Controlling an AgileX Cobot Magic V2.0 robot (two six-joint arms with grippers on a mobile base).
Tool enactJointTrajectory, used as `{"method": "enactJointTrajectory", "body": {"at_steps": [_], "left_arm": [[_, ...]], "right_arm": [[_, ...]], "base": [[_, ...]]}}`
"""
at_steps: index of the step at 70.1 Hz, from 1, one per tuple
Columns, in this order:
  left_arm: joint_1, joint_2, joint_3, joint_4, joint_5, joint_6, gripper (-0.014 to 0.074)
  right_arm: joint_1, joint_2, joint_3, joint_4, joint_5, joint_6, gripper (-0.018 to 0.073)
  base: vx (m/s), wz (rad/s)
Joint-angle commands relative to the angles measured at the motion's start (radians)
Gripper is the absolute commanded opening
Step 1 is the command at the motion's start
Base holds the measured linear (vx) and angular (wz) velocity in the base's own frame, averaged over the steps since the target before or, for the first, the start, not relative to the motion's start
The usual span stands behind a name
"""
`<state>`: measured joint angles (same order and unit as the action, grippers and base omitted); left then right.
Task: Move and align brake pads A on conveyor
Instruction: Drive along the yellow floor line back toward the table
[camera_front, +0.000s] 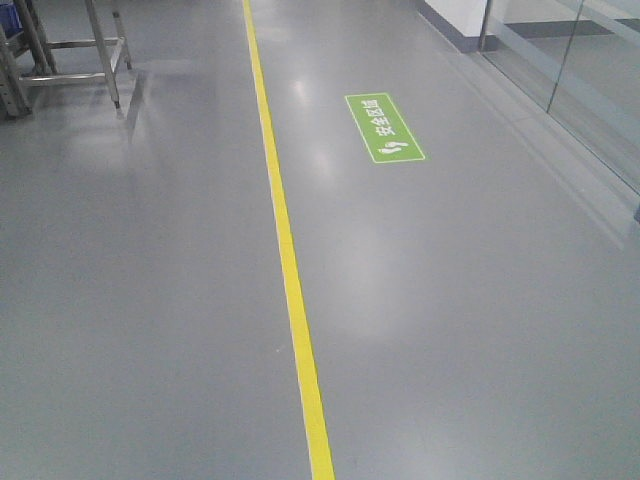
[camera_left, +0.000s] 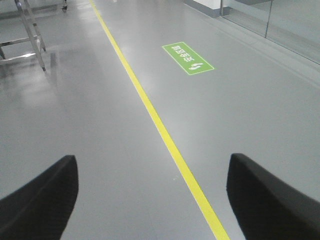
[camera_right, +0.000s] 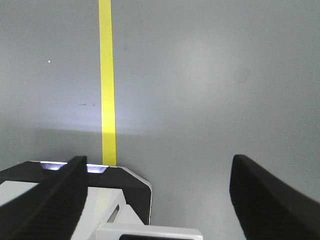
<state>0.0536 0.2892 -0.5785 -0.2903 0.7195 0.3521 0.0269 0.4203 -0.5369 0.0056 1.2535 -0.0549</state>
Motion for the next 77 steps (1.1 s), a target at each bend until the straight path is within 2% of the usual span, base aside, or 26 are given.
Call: {"method": "enactJointTrajectory", "body": {"at_steps": [1,77], "left_arm": [[-0.004,0.011,-0.024,-0.019,-0.072,0.000,0.0586],[-0.004,0.011,-0.024,-0.019,-0.072,0.000,0.0586]], "right_arm": [[-0.007,0.011,-0.026,-0.006,0.024,-0.008,0.0565],[-0.007,0.011,-0.026,-0.006,0.030,-0.008,0.0565]], "base": [[0.45,0.11],[0.56,0.09]]}}
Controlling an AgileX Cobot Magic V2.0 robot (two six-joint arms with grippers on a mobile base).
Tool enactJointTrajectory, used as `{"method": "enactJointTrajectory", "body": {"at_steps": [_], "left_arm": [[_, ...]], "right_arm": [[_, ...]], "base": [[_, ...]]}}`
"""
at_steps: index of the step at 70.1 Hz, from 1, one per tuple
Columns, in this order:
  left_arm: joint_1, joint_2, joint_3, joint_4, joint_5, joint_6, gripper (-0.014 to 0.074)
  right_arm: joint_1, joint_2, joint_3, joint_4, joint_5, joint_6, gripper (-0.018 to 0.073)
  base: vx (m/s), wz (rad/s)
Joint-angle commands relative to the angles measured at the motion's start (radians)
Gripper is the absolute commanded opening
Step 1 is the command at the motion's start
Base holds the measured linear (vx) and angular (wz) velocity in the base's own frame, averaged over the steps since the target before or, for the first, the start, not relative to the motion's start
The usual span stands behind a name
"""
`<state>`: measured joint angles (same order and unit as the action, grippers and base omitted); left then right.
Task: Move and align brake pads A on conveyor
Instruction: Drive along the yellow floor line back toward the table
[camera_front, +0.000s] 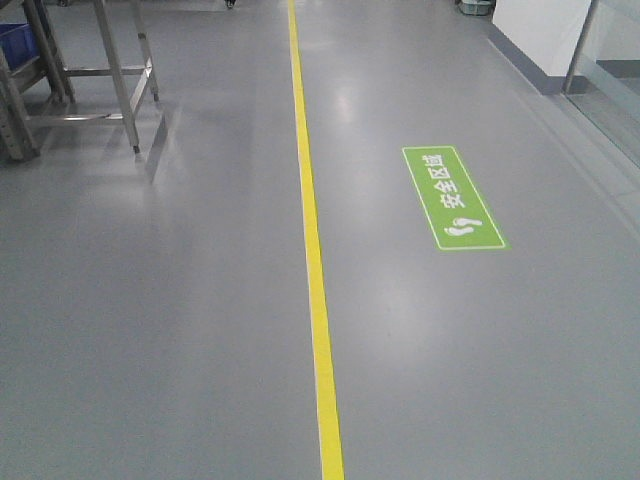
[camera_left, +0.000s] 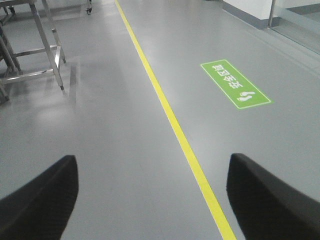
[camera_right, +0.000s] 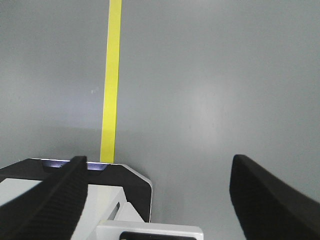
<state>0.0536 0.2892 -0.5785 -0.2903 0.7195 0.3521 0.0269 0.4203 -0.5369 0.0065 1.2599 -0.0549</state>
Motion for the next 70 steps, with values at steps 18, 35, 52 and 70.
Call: {"method": "enactJointTrajectory", "body": {"at_steps": [18,35,52,70], "left_arm": [[-0.004,0.011,-0.024,-0.019,-0.072,0.000,0.0586],[-0.004,0.011,-0.024,-0.019,-0.072,0.000,0.0586],[-0.004,0.011,-0.024,-0.019,-0.072,0.000,0.0586],[-0.004,0.011,-0.024,-0.019,-0.072,0.000,0.0586]], "right_arm": [[-0.007,0.011,-0.026,-0.006,0.025,-0.008,0.0565],[-0.007,0.011,-0.026,-0.006,0.024,-0.008,0.0565],[-0.004,0.011,-0.026,-0.006,0.024,-0.008,0.0565],[-0.004,0.011,-0.026,-0.006,0.024,-0.008,0.0565]], "base": [[0.69,-0.01],[0.74,0.01],[0.76,0.06],[0.79,-0.02]]}}
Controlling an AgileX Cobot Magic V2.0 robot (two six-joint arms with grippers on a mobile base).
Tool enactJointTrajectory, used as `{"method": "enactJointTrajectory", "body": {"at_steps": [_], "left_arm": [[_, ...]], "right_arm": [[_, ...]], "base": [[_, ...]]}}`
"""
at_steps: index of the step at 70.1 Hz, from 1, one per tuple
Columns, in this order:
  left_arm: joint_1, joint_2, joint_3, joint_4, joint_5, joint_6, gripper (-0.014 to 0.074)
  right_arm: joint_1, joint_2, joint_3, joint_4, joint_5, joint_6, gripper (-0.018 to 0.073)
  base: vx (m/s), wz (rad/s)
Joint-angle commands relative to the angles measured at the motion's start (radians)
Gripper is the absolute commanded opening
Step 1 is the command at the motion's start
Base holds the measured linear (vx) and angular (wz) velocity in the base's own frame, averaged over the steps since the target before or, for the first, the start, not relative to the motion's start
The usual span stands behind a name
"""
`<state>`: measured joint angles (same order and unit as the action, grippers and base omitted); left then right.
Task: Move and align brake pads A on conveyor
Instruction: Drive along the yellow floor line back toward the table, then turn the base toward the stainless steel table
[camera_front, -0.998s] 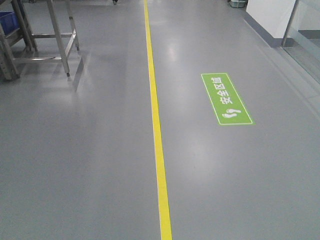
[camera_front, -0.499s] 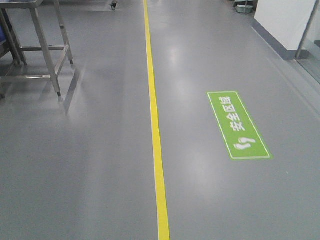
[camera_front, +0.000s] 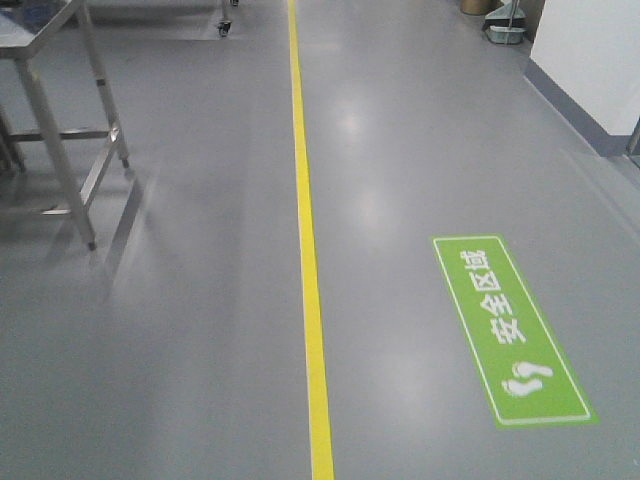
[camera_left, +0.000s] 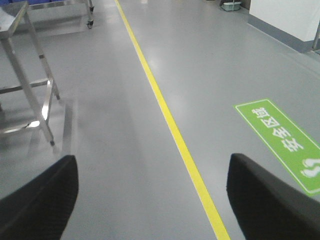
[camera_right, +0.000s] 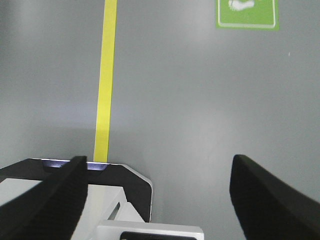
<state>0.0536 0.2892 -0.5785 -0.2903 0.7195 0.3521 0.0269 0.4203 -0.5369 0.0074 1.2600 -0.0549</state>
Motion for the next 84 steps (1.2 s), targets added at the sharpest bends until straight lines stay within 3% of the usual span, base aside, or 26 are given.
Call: {"method": "enactJointTrajectory", "body": {"at_steps": [1,84], "left_arm": [[-0.004,0.011,-0.024,-0.019,-0.072,0.000,0.0586],[-0.004,0.011,-0.024,-0.019,-0.073,0.000,0.0586]], "right_arm": [[-0.004,0.011,-0.026,-0.007,0.024,-0.008,0.0565],[-0.004,0.011,-0.026,-0.007,0.023,-0.008,0.0565]], "base": [[0.81,-0.09],[0.80,0.01]]}}
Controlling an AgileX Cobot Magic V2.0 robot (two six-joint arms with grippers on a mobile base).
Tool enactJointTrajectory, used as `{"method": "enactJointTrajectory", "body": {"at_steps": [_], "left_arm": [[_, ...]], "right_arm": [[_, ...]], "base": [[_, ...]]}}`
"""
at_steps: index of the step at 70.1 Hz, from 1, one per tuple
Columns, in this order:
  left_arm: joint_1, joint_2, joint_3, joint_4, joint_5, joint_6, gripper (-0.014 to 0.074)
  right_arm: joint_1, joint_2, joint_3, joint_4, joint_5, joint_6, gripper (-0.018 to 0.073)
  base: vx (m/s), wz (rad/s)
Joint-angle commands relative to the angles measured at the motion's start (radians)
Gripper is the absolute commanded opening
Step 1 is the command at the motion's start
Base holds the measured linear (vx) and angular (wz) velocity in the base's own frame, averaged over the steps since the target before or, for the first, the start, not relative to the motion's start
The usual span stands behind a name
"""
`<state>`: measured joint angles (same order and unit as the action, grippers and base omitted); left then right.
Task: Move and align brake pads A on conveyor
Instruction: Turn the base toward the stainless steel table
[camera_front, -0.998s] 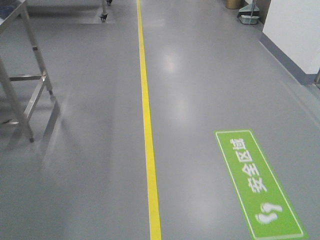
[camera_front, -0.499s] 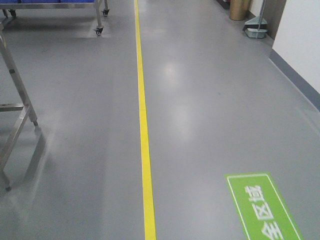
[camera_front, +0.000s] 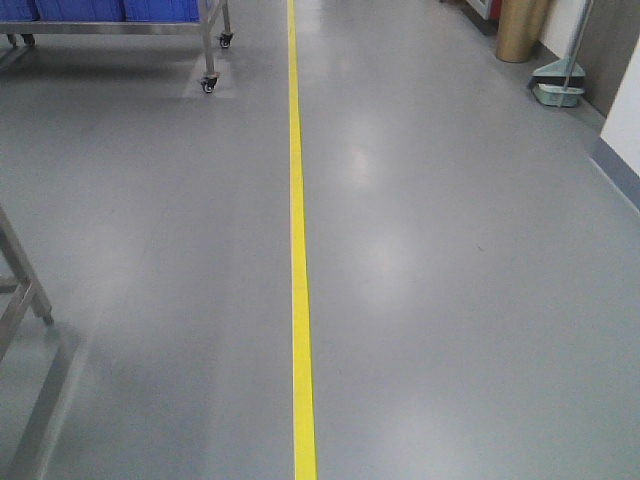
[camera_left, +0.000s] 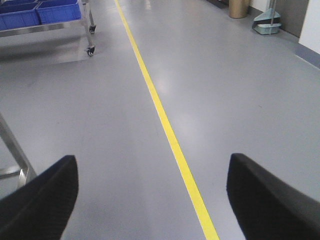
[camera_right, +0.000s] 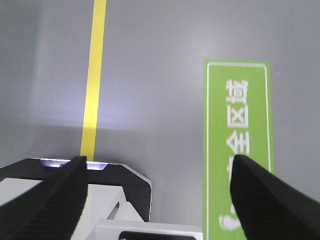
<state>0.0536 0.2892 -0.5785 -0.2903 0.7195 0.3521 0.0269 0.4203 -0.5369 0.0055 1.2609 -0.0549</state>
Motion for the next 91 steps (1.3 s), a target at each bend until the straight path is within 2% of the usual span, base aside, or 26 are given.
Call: {"method": "enactJointTrajectory", "body": {"at_steps": [1,48,91], "left_arm": [[-0.004,0.011,-0.024,-0.019,-0.073,0.000,0.0586],[-0.004,0.011,-0.024,-0.019,-0.072,0.000,0.0586],[-0.004,0.011,-0.024,-0.019,-0.073,0.000,0.0586]], "right_arm": [[-0.004,0.011,-0.026,-0.005,0.022,-0.008,0.0565],[-0.004,0.011,-0.026,-0.005,0.020,-0.008,0.0565],[-0.004,0.011,-0.026,-0.005,0.014,-0.008,0.0565]], "base": [[0.78,0.05],[0.74,0.05],[0.53,0.07]]}}
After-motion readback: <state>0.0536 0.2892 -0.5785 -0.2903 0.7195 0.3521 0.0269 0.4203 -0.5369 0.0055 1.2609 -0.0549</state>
